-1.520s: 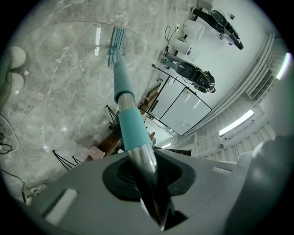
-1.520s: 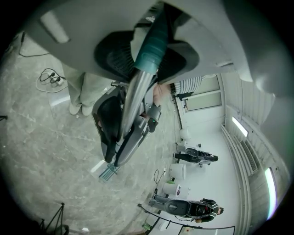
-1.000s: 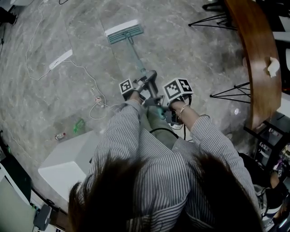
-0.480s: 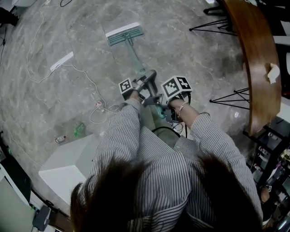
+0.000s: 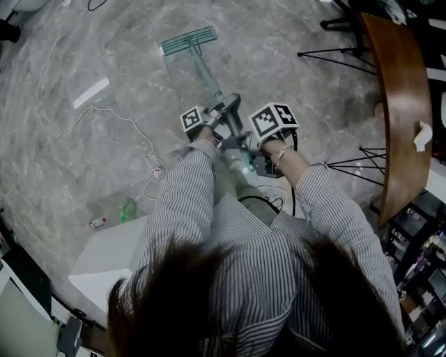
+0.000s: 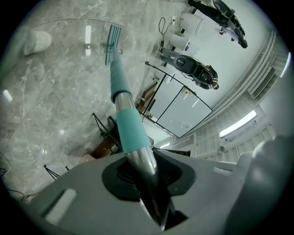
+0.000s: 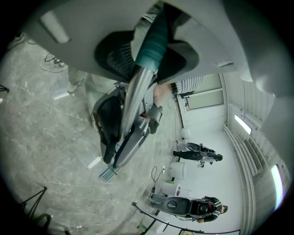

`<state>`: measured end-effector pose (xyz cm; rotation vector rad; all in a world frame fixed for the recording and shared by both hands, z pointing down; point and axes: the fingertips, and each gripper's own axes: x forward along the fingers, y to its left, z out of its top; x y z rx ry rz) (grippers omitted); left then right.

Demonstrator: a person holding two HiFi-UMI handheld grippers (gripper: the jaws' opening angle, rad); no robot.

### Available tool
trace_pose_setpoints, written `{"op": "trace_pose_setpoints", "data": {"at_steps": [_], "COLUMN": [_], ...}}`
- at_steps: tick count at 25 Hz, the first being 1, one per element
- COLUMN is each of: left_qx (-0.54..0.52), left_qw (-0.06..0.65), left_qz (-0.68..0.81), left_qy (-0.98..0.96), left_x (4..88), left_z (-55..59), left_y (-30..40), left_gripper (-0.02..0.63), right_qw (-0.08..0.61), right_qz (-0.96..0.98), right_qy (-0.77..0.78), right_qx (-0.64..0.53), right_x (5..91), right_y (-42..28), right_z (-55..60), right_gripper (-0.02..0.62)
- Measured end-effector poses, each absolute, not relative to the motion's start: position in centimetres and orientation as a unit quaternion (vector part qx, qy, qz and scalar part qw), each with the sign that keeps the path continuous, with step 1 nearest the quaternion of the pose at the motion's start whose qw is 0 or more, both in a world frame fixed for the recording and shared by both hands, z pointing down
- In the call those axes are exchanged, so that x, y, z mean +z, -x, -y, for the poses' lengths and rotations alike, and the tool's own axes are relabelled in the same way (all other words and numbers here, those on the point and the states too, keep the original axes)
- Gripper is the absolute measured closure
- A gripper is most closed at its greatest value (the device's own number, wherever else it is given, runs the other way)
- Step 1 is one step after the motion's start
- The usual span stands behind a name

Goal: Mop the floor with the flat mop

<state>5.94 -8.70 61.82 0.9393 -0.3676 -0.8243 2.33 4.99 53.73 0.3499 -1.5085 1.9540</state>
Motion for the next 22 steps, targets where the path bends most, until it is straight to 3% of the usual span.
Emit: {"op": "trace_pose_setpoints", "data": {"at_steps": [11,22], "left_qx": [-0.35,-0.342], "left_qw": [0.811,0.808], "left_qz": [0.16,0.158], "left_qy": [-0.441,-0.453], "left_x": [61.9,61.8], "left_z": [26.3,35.6], "left_y": [3.5,6.5], "left_gripper": [0.532,0.529], "right_qw": [0.296,0.291], "right_qz": [0.572,0.576], "right_qy": [-0.146,-0.15], "right_qx": [0.751,0.749], "right_x": [54.0,54.0], "right_y": [8.0,11.2], "right_z": [13.0,22.2], "right_gripper": [0.445,0.445]}}
